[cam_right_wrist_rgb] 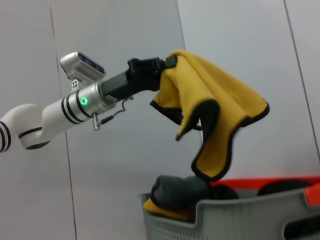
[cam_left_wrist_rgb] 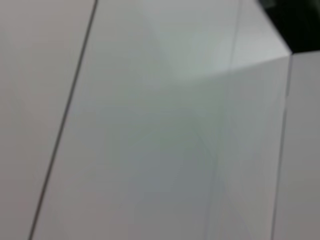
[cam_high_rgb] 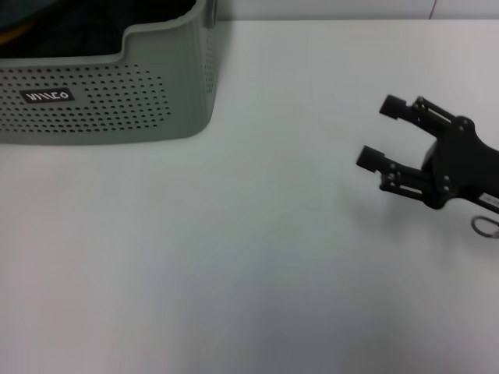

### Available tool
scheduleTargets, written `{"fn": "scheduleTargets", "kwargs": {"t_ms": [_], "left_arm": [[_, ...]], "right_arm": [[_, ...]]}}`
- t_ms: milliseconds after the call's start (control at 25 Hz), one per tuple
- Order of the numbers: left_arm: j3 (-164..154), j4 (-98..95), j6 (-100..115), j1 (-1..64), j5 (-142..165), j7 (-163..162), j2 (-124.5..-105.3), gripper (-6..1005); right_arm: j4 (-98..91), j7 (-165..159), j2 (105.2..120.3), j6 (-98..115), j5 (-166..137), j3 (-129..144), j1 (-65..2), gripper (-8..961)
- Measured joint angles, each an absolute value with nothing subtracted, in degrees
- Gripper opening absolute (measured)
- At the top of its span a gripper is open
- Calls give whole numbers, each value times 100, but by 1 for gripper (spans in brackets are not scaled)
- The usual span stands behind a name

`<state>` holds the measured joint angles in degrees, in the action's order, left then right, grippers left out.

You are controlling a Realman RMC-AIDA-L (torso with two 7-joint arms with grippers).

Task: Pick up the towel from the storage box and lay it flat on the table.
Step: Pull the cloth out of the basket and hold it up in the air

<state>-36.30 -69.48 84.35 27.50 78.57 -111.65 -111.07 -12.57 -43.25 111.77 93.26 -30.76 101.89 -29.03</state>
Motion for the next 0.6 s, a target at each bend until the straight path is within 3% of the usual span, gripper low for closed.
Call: {"fn": "scheduleTargets", "kwargs": {"t_ms": [120,320,600], "left_arm": [[-3644,-7011,8593,2657,7547,-11186,-11146,35],[-3683,-7013,8668,2675,7478,-11285,-11195,36],[-3839,-7000,8917,2706,7541,-11337,-11196,36]], "right_arm": [[-1396,-3612,11273,9306,-3112,10107,-3001,839],[-2028,-1282,11604,8365,-3250,10174,-3081,838],[-3244,431,11623,7289,-2305,11207,-2689,811]]}}
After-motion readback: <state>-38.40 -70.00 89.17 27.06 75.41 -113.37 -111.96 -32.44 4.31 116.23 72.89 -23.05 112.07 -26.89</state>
